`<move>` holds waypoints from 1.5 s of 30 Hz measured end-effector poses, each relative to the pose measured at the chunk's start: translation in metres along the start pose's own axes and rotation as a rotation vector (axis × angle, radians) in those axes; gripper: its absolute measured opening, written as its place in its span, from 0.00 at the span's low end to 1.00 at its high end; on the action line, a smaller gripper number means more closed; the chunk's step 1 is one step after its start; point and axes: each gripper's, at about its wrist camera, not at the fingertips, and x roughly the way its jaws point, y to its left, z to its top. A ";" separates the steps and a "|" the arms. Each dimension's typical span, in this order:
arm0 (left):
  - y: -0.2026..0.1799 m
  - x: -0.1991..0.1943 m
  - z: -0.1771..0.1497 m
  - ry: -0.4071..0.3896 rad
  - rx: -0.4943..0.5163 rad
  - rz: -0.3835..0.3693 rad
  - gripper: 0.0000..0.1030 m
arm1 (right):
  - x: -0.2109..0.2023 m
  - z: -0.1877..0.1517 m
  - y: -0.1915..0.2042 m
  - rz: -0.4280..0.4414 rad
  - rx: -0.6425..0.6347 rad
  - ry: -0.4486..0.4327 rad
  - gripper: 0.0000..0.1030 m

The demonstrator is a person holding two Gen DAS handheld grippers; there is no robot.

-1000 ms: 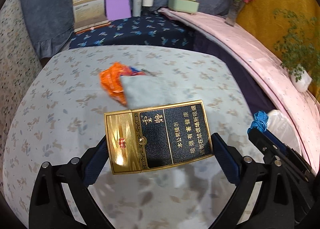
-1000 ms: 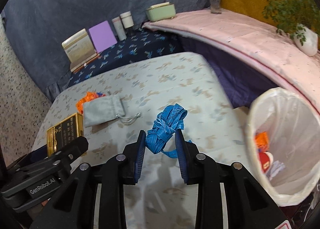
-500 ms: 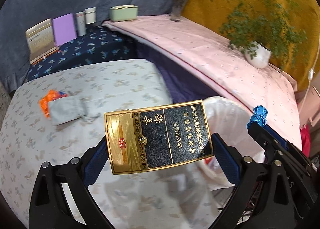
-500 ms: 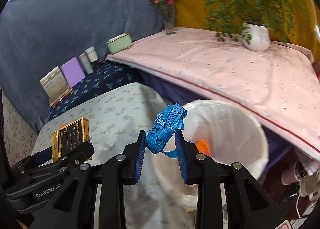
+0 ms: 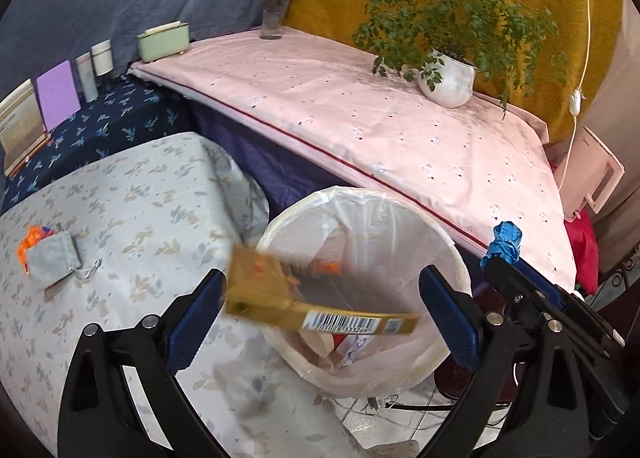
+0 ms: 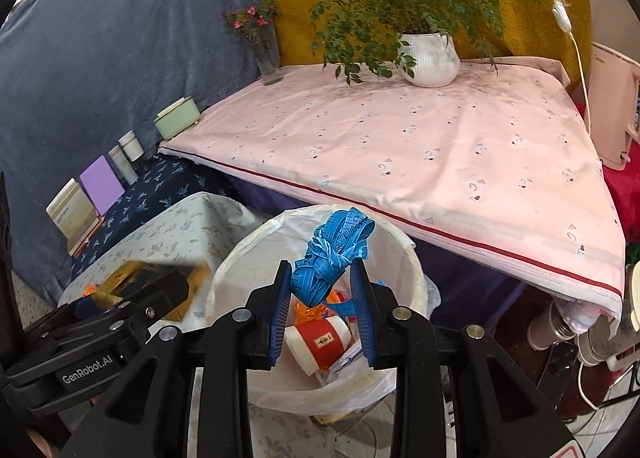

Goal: Collect trash
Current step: 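Carry the gold box and blue strap with both grippers over the bin, then open both grippers to drop the gold box and blue strap into the bin, then move both grippers back over the grey pouch and orange bag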

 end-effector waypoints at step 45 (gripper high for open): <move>0.082 -0.013 -0.015 -0.011 -0.132 0.136 0.90 | 0.022 -0.003 0.060 0.058 -0.093 0.030 0.43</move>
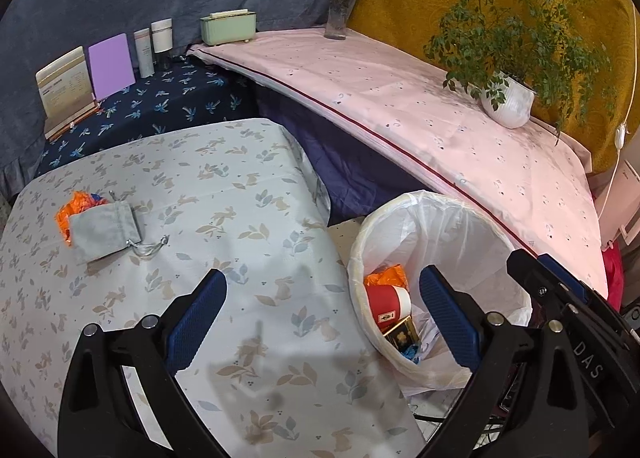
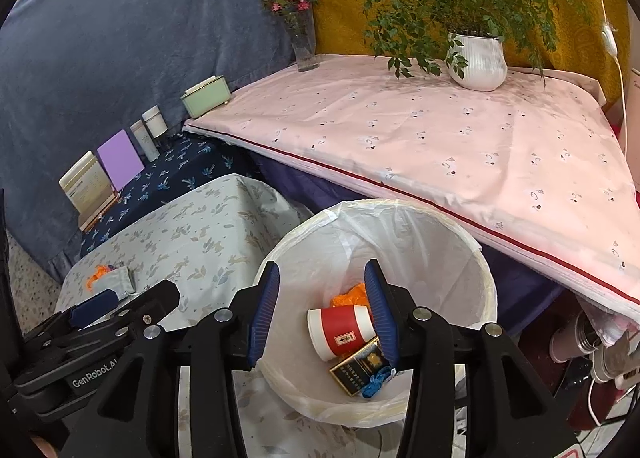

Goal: Collect trash
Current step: 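Move both grippers back over the grey pouch and orange bag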

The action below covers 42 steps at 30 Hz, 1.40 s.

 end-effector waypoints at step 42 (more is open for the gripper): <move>0.182 -0.036 -0.021 -0.014 -0.216 0.237 0.90 | 0.018 -0.035 0.172 0.150 -0.228 0.059 0.51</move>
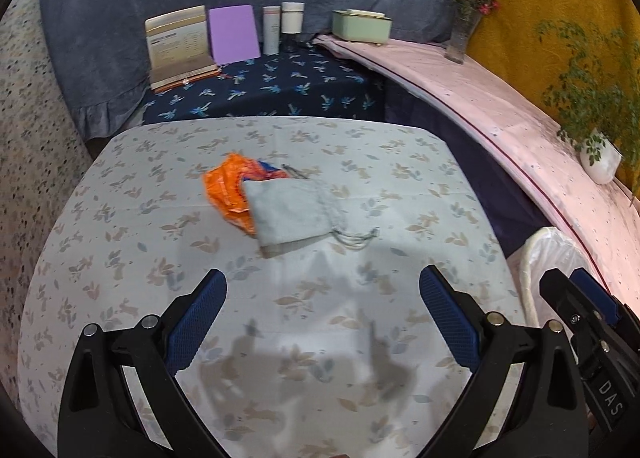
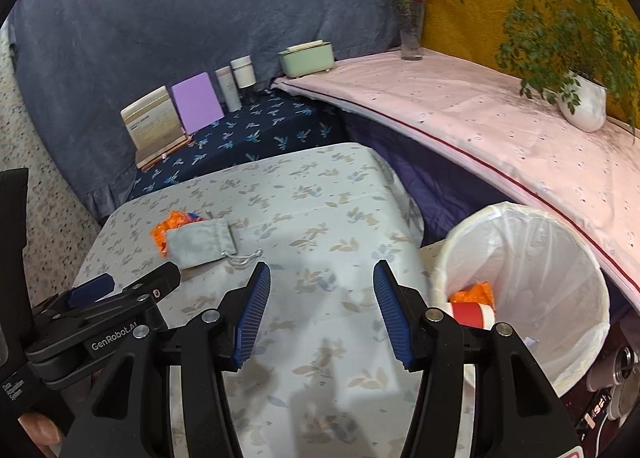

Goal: Collect trash
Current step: 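Move both grippers back over the grey pouch and orange bag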

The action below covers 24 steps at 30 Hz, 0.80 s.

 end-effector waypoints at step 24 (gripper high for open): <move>0.120 0.052 0.030 0.060 -0.156 0.044 0.90 | 0.096 0.001 0.098 0.118 -0.079 0.137 0.51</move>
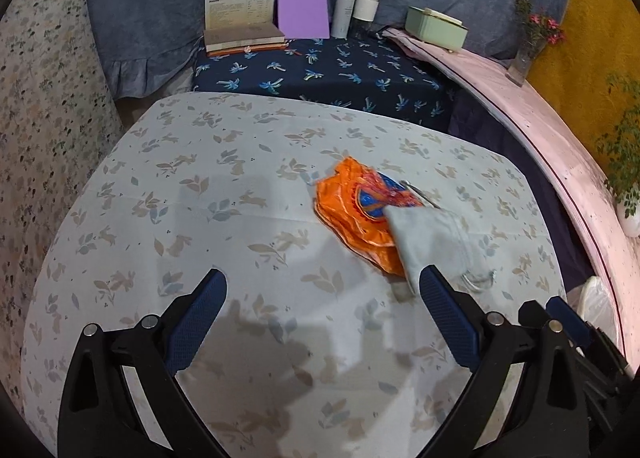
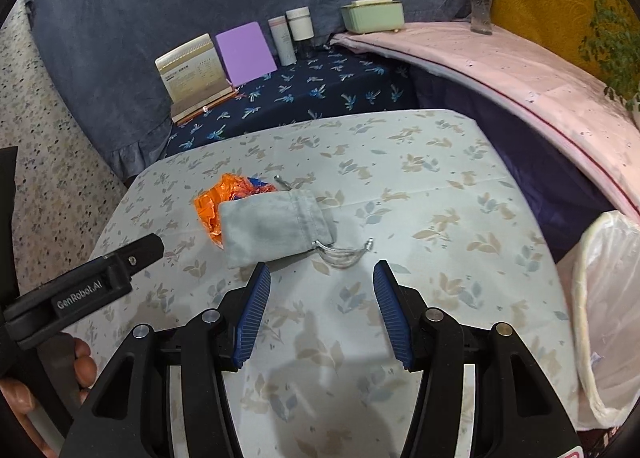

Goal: Collect trash
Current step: 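Grasp the orange plastic bag with the left gripper while the right grasps the grey pouch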

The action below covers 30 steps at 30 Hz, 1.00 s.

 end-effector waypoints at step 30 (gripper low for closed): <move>-0.036 0.110 0.034 0.126 0.074 -0.059 0.19 | 0.097 0.009 0.005 0.021 -0.080 0.083 0.09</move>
